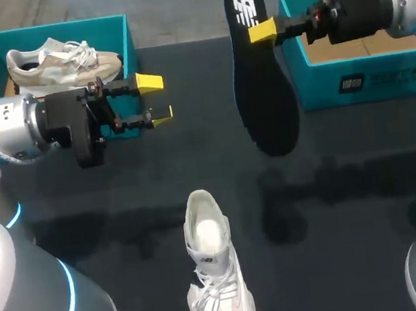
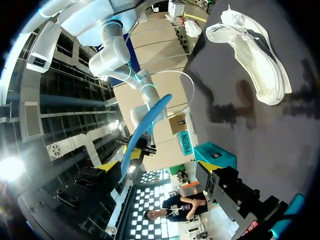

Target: Take the shoe out of the shoebox, open the shoe tongue, remove and reinsert the insole, then place the shoe into the shoebox

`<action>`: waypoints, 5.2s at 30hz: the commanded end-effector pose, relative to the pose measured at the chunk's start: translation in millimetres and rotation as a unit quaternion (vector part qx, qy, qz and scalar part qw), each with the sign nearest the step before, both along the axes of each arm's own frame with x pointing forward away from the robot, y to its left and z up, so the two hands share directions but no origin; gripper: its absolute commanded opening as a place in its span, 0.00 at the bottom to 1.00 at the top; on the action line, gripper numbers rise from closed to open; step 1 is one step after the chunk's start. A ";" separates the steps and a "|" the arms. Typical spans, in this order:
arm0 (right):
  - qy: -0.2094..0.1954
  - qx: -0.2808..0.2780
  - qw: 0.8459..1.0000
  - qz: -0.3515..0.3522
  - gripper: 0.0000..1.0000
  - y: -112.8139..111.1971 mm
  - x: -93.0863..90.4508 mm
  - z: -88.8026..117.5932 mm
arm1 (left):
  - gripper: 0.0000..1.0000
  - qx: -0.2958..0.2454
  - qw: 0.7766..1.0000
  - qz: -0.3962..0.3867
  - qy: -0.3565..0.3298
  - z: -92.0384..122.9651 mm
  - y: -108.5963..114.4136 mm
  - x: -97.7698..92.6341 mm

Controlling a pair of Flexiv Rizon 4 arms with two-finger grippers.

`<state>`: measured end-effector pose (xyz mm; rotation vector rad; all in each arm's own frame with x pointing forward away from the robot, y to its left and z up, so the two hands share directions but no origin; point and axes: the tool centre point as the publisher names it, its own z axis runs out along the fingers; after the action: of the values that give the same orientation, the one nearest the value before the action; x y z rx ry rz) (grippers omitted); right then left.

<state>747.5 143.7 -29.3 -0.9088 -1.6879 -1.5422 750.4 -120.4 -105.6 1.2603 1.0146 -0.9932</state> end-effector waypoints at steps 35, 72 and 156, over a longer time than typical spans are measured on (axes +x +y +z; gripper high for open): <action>0.142 -0.019 0.990 0.018 0.00 45.6 60.9 -54.1 | 1.00 -0.018 1.000 -0.020 0.008 1.4 -18.4 0.6; 0.259 -0.018 0.964 -0.055 0.00 51.0 63.7 -79.9 | 0.90 -0.029 0.999 -0.009 0.021 -13.6 -62.2 21.5; 0.236 -0.001 0.970 -0.061 1.00 41.2 50.6 -84.0 | 0.00 0.017 0.999 0.027 0.016 -20.3 -49.5 22.2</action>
<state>802.7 188.0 -110.2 -1.2901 -1.3171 -1.2566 776.5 -183.8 -128.5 1.2235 1.0793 -0.9560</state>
